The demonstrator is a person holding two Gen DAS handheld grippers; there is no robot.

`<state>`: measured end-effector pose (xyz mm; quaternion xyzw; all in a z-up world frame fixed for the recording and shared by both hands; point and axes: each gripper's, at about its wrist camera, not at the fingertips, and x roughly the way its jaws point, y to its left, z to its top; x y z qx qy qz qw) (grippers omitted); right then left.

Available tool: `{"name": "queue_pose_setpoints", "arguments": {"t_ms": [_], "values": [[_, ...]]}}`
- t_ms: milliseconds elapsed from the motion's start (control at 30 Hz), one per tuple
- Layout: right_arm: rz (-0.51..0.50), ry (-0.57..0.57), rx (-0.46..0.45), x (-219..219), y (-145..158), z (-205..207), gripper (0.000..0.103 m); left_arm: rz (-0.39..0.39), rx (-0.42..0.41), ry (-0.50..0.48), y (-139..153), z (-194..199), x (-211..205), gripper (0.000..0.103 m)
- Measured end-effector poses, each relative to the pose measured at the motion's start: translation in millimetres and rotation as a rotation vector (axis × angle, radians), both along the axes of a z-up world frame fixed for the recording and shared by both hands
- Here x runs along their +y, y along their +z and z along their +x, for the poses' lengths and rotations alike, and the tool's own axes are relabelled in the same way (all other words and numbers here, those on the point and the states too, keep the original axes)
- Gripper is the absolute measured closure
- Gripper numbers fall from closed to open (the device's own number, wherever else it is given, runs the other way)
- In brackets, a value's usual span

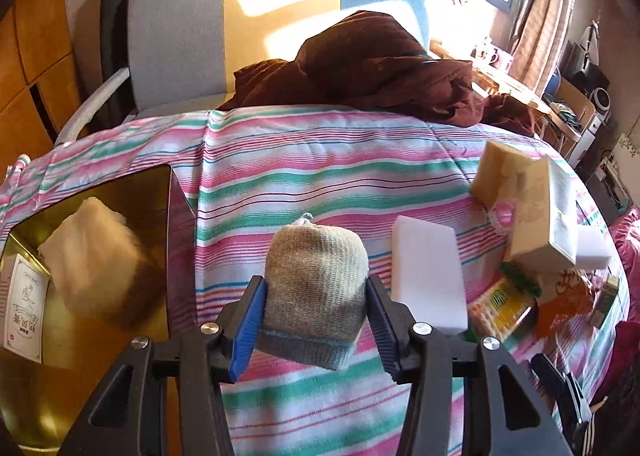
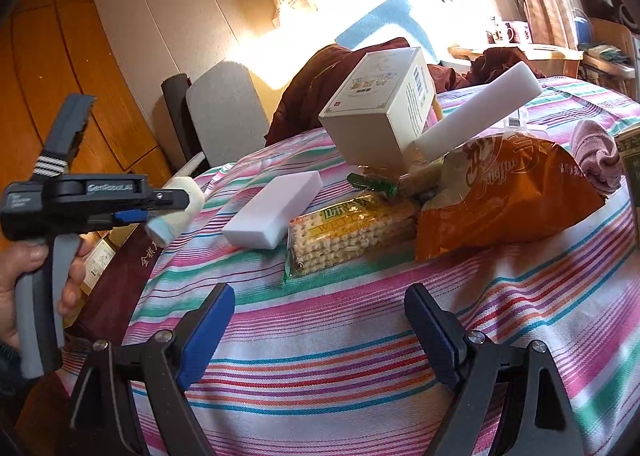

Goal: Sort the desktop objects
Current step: 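Grasp the beige rolled cloth with the left tool while the right tool grasps the white eraser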

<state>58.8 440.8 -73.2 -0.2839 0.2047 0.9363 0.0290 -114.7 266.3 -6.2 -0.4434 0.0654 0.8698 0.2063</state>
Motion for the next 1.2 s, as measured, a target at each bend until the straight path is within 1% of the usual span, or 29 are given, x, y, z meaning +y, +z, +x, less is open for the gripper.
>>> {"name": "queue_pose_setpoints", "arguments": {"t_ms": [100, 267, 367, 467, 567, 633, 767, 867, 1033, 1100, 1200], "values": [[0.014, -0.003, -0.008, -2, 0, -1, 0.015, -0.008, 0.036, -0.051, 1, 35, -4, 0.052], [0.048, -0.009, -0.027, -6, 1, -3, 0.015, -0.028, 0.071, -0.120, -12, 83, -12, 0.052], [0.070, -0.012, -0.045, -9, 2, -5, 0.015, -0.021, 0.101, -0.142, -21, 103, -18, 0.052], [0.094, -0.011, -0.076, -11, 4, -9, 0.015, -0.032, 0.158, -0.156, -30, 117, -21, 0.052], [0.118, 0.009, -0.110, -16, 10, -16, 0.018, -0.032, 0.223, -0.165, -32, 125, -22, 0.051], [0.115, 0.030, -0.110, -20, 18, -22, 0.021, -0.021, 0.244, -0.168, -33, 124, -23, 0.051], [0.112, 0.078, -0.103, -31, 39, -46, 0.022, -0.009, 0.286, -0.178, -35, 124, -23, 0.051], [0.130, 0.118, -0.134, -40, 48, -73, 0.023, 0.016, 0.312, -0.192, -34, 127, -24, 0.051], [0.157, 0.126, -0.232, -45, 41, -119, 0.022, 0.037, 0.343, -0.206, -36, 131, -26, 0.050], [0.171, 0.105, -0.274, -46, 35, -134, 0.022, 0.048, 0.353, -0.211, -36, 132, -27, 0.049], [0.176, 0.098, -0.301, -46, 33, -149, 0.018, 0.057, 0.370, -0.214, -37, 133, -28, 0.048]]}}
